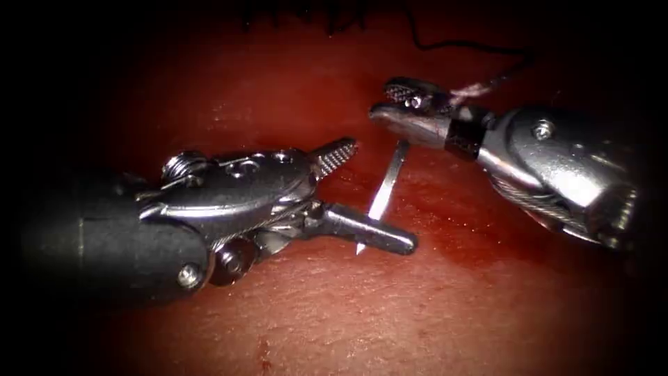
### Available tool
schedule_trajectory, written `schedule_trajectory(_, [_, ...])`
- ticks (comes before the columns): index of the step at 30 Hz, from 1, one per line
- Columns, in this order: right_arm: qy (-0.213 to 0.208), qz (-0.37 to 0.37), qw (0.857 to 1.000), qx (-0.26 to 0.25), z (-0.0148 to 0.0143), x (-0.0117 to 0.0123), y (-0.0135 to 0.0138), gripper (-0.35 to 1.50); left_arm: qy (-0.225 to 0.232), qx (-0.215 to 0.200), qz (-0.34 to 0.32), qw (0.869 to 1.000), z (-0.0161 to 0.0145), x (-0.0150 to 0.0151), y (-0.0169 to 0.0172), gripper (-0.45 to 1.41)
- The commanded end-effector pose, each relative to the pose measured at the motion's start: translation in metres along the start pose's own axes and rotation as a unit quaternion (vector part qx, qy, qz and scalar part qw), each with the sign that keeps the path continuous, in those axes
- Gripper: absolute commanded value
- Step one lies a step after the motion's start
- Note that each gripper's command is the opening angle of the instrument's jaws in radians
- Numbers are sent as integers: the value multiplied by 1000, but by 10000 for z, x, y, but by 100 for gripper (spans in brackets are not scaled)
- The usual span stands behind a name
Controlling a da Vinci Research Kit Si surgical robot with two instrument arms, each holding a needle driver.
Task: Wound Closure
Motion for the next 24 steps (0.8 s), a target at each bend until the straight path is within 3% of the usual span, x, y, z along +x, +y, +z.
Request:
schedule_trajectory(1, [0, -9, 1000, 0, 14, -3, 11, -35, -3, 5, 9, 1000, -4, 1, -3, 138])
schedule_trajectory(6, [0, -30, 1000, -1, 33, -5, 33, -35, -14, 60, 43, 997, -38, 1, -8, 126])
schedule_trajectory(9, [6, -53, 999, 2, 59, -11, 45, -35, -36, 92, 91, 991, -58, -13, -16, 83])
schedule_trajectory(10, [7, -78, 997, 2, 71, -14, 46, -35, -57, 95, 105, 988, -59, -21, -20, 59])
schedule_trajectory(12, [9, -97, 995, 4, 82, -18, 45, -35, -75, 82, 120, 987, -57, -27, -25, 32])
schedule_trajectory(14, [1, -145, 989, 11, 99, -30, 41, -35, -84, 79, 141, 983, -50, -37, -33, -23])
schedule_trajectory(15, [-2, -155, 988, 13, 102, -34, 41, -35, -88, 80, 145, 982, -48, -38, -35, -32])
schedule_trajectory(16, [-2, -155, 988, 13, 102, -34, 41, -35, -88, 80, 145, 982, -48, -38, -35, -32])
schedule_trajectory(17, [-2, -166, 986, 12, 104, -38, 43, -35, -97, 83, 155, 980, -43, -39, -38, -45])
schedule_trajectory(22, [-1, -206, 978, 13, 105, -49, 54, -35, -110, 88, 180, 973, -32, -38, -46, -45])
schedule_trajectory(23, [-3, -216, 976, 15, 107, -57, 55, -35, -110, 114, 189, 969, -24, -38, -50, -45])
schedule_trajectory(24, [-3, -216, 976, 15, 107, -57, 55, -35, -110, 114, 189, 969, -24, -38, -50, -45])
